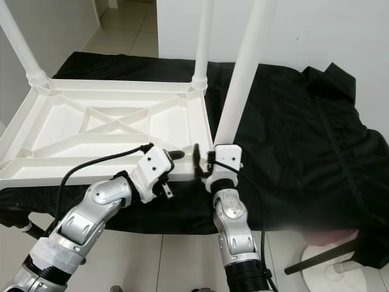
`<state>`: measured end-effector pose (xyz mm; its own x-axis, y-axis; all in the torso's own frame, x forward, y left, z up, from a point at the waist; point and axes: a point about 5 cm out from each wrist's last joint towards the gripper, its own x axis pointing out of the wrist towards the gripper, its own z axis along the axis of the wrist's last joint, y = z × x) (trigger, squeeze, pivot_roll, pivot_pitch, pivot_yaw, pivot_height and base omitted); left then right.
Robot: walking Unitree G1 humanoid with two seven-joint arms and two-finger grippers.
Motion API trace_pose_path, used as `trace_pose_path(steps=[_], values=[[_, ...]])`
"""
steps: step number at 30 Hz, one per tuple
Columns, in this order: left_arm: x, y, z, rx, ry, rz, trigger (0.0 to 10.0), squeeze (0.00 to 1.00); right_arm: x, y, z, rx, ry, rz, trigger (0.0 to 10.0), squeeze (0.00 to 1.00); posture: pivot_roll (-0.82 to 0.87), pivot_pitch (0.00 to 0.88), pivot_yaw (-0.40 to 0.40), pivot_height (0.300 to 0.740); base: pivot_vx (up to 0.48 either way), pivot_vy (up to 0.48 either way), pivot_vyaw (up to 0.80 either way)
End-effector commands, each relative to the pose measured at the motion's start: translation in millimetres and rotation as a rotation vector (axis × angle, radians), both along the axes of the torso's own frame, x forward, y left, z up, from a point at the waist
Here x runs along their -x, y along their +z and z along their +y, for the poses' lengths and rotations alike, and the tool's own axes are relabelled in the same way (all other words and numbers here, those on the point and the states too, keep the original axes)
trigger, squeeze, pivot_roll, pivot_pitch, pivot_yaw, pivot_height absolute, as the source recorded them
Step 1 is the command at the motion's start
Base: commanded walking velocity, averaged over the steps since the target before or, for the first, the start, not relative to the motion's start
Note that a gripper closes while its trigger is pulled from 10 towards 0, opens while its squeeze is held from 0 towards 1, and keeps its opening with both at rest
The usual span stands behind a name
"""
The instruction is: Building children table
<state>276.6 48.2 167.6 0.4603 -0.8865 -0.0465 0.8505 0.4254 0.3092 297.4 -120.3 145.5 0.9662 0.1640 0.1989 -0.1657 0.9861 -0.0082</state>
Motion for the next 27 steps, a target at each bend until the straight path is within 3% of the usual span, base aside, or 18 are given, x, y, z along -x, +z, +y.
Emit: trace_pose_path(steps=[1,17,27], values=[[3.5,1,-0.7,-0.003,-0.03,0.006,10.0,0.0,-0.3,3,-6.0,0.009,0.024,-0.02,10.0,0.0,0.01,0.085,-0.051,0.74,0.0,0.0,0.0],[14.5,-1,0.6,-0.014,-0.099,0.047,10.0,0.0,-9.5,13,-19.7,0.155,0.303,-0.036,10.0,0.0,0.01,0.075,-0.051,0.74,0.0,0.0,0.0],[10.8,-2,10.8,-0.039,-0.074,0.049,10.0,0.0,-14.7,11,-25.6,0.201,0.425,-0.001,10.0,0.0,0.01,0.074,-0.047,0.74,0.0,0.0,0.0]])
